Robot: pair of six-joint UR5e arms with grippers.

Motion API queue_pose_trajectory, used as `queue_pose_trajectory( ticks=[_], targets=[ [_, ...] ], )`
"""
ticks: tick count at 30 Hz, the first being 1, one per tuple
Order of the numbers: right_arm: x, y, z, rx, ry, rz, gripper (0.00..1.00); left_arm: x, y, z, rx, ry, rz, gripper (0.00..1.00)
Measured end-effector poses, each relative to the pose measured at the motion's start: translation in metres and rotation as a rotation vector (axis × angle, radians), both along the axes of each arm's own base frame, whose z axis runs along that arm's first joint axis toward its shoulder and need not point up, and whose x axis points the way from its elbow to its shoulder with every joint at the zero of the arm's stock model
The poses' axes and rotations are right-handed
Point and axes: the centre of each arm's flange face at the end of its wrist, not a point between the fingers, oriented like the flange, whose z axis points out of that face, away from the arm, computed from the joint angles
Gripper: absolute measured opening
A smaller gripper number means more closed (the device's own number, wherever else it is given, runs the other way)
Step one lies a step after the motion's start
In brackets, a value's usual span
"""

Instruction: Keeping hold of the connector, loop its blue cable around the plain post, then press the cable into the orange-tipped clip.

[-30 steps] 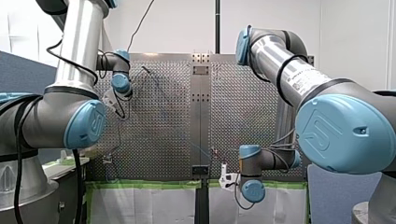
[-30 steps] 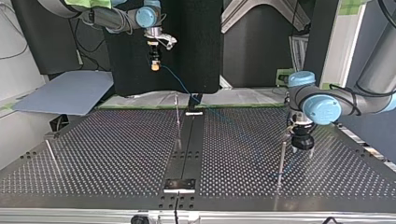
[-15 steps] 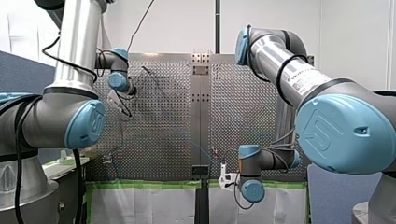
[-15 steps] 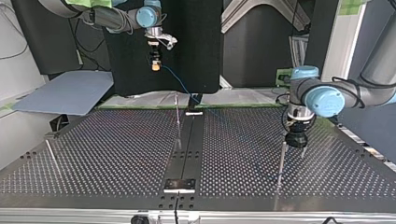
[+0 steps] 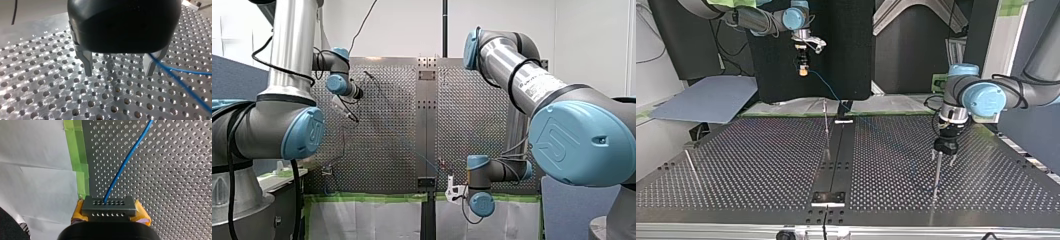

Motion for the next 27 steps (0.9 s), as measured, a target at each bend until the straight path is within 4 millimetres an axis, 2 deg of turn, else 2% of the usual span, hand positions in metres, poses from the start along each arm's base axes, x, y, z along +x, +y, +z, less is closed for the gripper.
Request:
queue_pose_trajectory(
  ticks=[10,19,27],
  targets=[
    [0.000,0.001,-0.001,0.005,0.007,0.002,0.00,-0.005,-0.003,0.002,0.052,0.017,0.013,1.00],
    [0.000,0.001,-0.001,0.006,0.009,0.003,0.00,-0.025,-0.004,0.023,0.063,-0.024,0.024,1.00],
    [0.000,0.001,-0.001,0.005,0.008,0.002,0.00,-0.048,-0.021,0.051,0.028,-0.103,-0.033,1.00]
  ],
)
